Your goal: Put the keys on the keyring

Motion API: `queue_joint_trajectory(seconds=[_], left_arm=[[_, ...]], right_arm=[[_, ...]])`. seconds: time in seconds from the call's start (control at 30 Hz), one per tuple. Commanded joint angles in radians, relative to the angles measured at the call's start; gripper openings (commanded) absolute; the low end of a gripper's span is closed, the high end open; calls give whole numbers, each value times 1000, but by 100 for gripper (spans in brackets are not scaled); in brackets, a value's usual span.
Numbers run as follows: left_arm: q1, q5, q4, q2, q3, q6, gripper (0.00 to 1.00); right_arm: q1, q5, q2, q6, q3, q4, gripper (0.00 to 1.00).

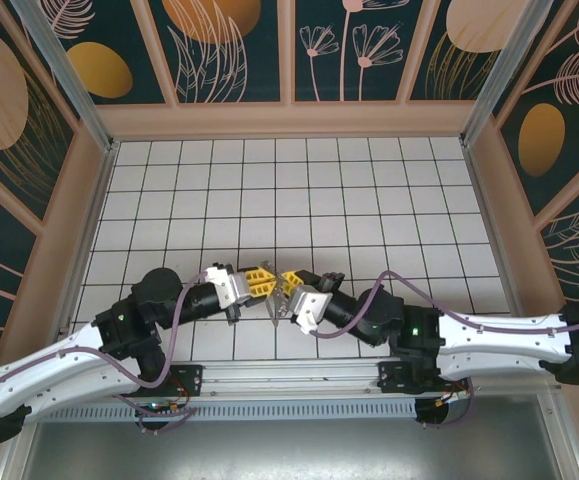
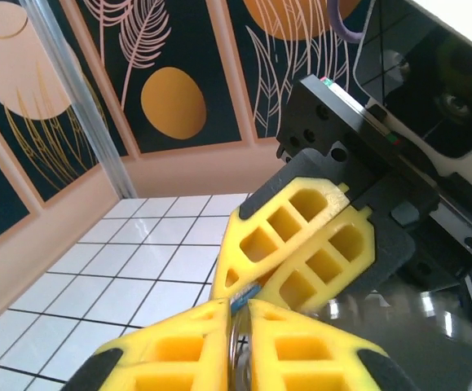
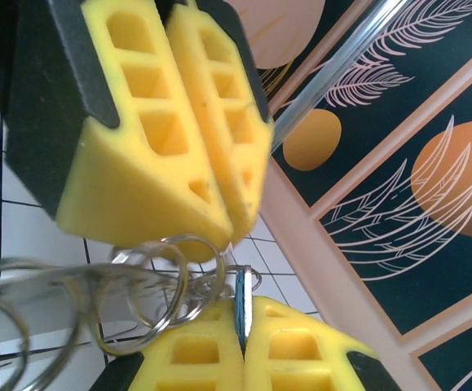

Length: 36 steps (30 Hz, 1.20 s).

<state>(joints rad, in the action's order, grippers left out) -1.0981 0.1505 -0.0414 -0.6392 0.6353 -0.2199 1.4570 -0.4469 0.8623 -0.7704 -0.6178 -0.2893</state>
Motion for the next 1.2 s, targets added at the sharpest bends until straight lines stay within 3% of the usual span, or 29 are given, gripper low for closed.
queue_joint_trajectory(seconds=[0.0, 0.27, 0.4, 0.5, 0.67, 1.0, 1.17], left_arm=[[-1, -50, -35, 28, -46, 29, 33], [-1, -206, -128, 185, -187, 108, 52], [0, -302, -123, 214, -219, 137, 72], [-1, -312, -129, 216, -239, 146, 98], [0, -362, -177, 231, -284, 175, 99], [0, -706, -89, 313, -329, 276, 99], [-1, -805, -43, 367, -345, 309, 99]], right_arm=[[16, -44, 25, -24, -58, -59, 0], [-71, 3, 80, 81, -152, 94, 0], [-112, 3, 148, 124, -197, 146, 0], [-147, 24, 189, 155, -230, 175, 0], [-235, 84, 297, 223, -323, 270, 0], [-481, 288, 658, 353, -607, 416, 0], [-577, 382, 817, 386, -745, 433, 0]])
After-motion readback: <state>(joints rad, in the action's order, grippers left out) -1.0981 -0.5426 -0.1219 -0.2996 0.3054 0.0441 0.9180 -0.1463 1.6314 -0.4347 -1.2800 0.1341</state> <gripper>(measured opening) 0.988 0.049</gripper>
